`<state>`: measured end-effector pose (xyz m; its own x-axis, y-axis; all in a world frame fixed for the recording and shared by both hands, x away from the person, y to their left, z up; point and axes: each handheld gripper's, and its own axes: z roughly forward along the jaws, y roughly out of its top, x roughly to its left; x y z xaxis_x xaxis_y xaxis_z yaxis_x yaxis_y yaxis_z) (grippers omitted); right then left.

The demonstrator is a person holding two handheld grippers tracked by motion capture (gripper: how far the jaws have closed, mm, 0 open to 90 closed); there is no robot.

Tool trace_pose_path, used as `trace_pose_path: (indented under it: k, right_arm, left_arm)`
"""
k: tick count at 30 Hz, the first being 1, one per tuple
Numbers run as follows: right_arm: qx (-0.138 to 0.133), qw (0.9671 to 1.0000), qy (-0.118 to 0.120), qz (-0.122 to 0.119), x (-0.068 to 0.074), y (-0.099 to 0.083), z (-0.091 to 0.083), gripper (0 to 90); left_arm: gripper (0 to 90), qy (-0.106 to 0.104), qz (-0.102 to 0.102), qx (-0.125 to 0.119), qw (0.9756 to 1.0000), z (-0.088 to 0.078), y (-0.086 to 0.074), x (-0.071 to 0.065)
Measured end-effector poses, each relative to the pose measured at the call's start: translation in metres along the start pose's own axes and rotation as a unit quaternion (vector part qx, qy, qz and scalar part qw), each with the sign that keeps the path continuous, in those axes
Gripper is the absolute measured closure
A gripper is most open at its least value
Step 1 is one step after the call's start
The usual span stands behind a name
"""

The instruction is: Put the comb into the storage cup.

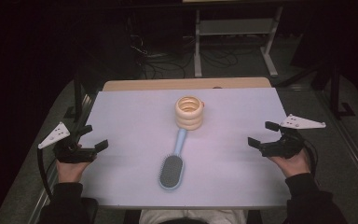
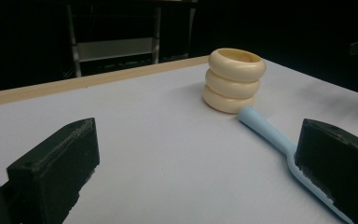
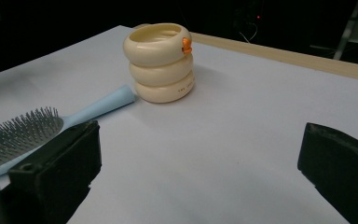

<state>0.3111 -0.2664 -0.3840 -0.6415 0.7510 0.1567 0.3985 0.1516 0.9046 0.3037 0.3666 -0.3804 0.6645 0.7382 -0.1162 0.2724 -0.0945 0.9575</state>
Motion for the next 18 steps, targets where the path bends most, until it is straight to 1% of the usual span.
trace_pose_path:
  k: [5, 10, 13, 16, 18]
  right_arm:
    - [-0.004, 1.0, 0.0, -0.005, 0.0019, 0.0005, -0.0009, 0.0]
    - [-0.002, 1.0, 0.0, -0.008, 0.0029, 0.0005, -0.0005, 0.0]
    - [-0.002, 1.0, 0.0, -0.009, 0.0031, 0.0004, -0.0008, 0.0]
    - [-0.003, 1.0, -0.003, -0.008, 0.0032, 0.0001, -0.0017, 0.0]
    - [-0.006, 1.0, -0.004, -0.004, 0.0028, -0.0002, -0.0025, 0.0]
  left_arm:
    - [0.0, -0.002, 0.001, 0.001, 1.0, -0.0005, 0.0, 0.0001]
    - [0.0, -0.003, -0.001, 0.0, 1.0, 0.0004, -0.0001, 0.0004]
    - [0.0, -0.001, 0.003, 0.0, 1.0, 0.0013, -0.0002, 0.0003]
    - [0.0, -0.002, -0.004, -0.005, 1.0, 0.0015, 0.0, 0.0014]
    - [0.0, 0.002, -0.004, -0.007, 1.0, 0.0008, 0.0014, 0.0019]
